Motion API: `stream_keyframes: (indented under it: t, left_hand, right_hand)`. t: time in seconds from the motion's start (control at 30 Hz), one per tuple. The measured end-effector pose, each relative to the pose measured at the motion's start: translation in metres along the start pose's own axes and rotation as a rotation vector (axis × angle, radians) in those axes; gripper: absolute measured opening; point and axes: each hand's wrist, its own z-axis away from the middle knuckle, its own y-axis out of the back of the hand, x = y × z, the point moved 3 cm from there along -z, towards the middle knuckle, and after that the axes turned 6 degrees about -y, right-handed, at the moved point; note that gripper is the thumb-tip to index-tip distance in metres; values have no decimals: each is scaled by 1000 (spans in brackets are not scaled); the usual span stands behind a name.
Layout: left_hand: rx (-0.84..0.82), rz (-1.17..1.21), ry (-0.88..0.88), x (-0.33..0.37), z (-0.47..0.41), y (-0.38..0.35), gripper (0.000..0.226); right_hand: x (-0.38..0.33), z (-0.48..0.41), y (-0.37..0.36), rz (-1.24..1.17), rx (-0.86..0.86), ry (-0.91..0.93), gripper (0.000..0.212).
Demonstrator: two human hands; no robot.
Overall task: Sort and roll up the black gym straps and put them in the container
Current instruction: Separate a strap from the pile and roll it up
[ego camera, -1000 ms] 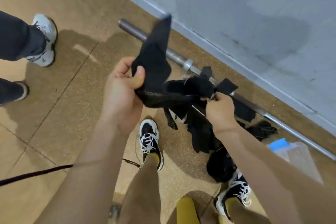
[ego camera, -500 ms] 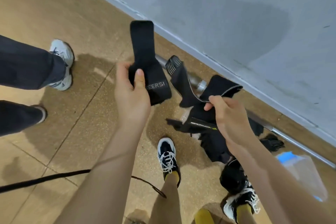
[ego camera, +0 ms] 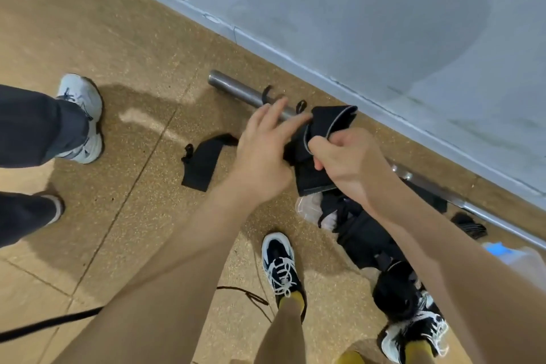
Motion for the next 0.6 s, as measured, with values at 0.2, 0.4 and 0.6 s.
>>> stream_keyframes:
  t: [0.2,0.4,0.6]
  left_hand:
    - [64,248,149,-3,17,-9,11]
    - [216,815,785,-21,34,-5,84]
    - [205,752,650,7,35,11,55]
  right_hand:
    - [-4,7,10,-36,-116,-59,39]
    - [6,27,24,-284,-167,-100,12]
    - [19,58,23,-392,-209,-118,55]
